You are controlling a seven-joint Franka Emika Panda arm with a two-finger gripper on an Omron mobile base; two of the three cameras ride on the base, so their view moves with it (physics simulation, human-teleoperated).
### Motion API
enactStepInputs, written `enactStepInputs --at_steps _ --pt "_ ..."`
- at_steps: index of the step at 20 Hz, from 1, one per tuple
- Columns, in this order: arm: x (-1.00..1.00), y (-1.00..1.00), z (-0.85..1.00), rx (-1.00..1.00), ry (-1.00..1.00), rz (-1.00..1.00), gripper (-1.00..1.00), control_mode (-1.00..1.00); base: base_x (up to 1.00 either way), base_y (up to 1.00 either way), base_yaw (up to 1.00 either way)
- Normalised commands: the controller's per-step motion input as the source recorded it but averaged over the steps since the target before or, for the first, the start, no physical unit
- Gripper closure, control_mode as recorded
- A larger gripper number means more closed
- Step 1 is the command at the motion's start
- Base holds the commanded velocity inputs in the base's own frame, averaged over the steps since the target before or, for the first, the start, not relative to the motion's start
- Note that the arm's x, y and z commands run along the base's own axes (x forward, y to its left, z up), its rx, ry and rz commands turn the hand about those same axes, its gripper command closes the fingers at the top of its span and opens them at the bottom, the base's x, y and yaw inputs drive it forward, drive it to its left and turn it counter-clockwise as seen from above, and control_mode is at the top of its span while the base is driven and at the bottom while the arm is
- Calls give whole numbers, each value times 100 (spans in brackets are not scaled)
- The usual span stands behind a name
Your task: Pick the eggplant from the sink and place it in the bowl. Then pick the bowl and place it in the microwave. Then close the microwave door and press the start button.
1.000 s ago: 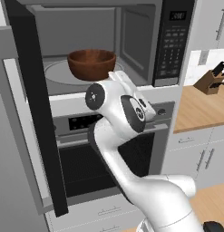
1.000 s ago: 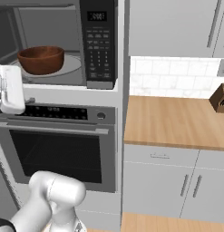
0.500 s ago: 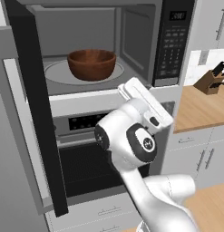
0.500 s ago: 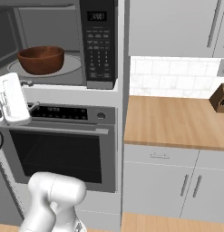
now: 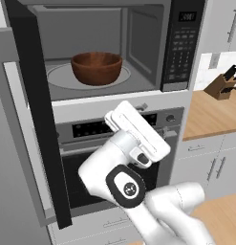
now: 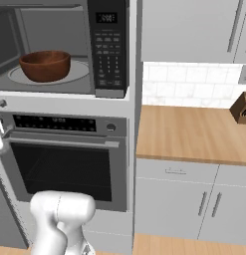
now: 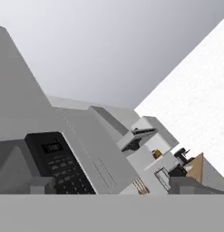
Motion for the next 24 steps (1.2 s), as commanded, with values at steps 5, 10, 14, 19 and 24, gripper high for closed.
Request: enactStepInputs --at_steps 5,10,14,19,24 --pt "-43 43 -75 -18 -6 0 -100 -100 0 0 0" --pt "-14 82 -69 -10 -4 0 -100 -100 0 0 0" --pt "-2 100 -34 -2 -4 0 -100 -100 0 0 0" --pt "0 100 -21 0 0 0 -100 -100 0 0 0" --pt "0 100 1 0 0 0 -100 -100 0 0 0"
